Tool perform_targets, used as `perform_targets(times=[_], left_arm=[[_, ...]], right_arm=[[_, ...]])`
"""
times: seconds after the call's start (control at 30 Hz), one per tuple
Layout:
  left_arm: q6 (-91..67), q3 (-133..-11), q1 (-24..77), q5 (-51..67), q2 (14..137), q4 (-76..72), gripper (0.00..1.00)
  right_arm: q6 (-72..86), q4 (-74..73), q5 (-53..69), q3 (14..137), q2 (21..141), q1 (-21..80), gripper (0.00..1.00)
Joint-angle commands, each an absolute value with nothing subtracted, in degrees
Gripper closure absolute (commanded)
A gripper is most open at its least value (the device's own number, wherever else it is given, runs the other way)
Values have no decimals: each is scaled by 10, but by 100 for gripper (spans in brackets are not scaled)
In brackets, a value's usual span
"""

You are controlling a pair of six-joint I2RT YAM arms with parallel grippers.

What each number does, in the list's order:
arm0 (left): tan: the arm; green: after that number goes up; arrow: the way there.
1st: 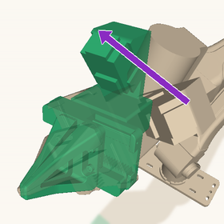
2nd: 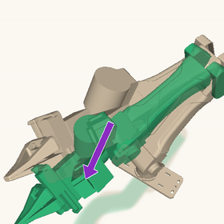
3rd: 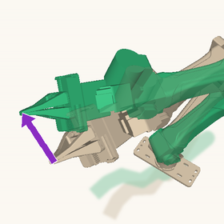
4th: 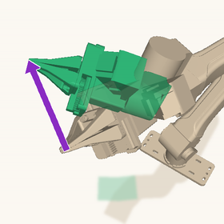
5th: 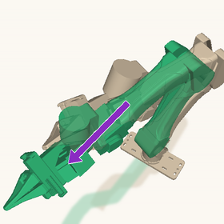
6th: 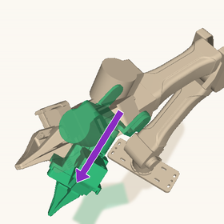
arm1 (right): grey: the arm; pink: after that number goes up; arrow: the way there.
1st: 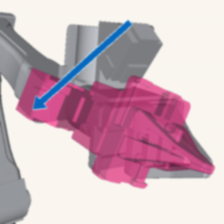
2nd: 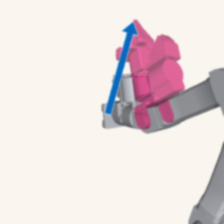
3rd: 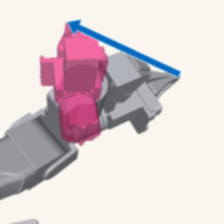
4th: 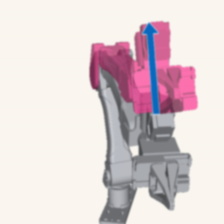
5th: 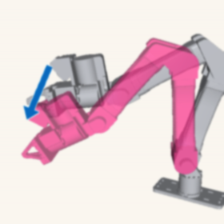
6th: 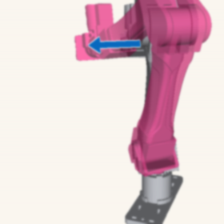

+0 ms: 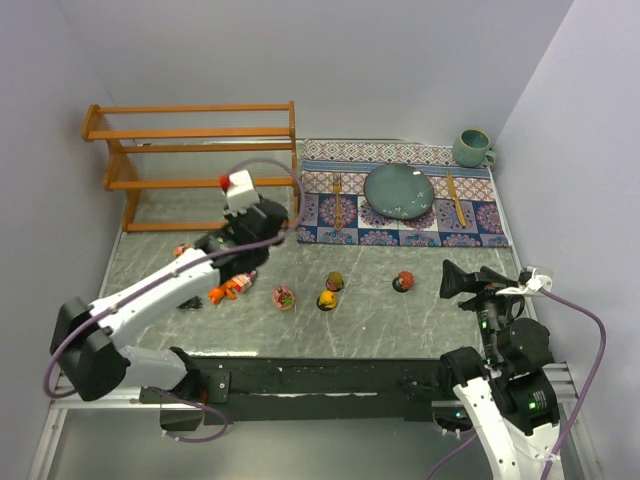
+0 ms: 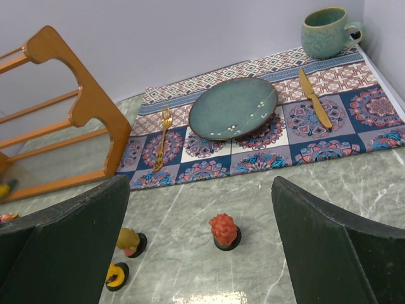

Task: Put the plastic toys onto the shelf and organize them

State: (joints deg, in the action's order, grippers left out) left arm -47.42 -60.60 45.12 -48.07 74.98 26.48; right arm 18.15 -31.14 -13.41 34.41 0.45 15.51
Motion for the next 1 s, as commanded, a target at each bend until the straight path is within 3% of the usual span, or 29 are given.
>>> perform_targets(times=[0.0, 0.33, 0.63, 0.97], left_arm=[[-336, -694, 394, -413, 708, 270, 80], [-189, -923, 262, -354, 758, 320, 80], [-119, -991, 121, -222, 817, 272, 84], [-85, -1069, -25, -108, 918, 237, 81]], right_arm=[[177, -300, -132, 341, -155, 156, 0], [177, -301, -133, 341, -149, 156, 0], [172, -296, -113, 338, -137, 157, 0], [169, -294, -94, 338, -118, 157, 0]])
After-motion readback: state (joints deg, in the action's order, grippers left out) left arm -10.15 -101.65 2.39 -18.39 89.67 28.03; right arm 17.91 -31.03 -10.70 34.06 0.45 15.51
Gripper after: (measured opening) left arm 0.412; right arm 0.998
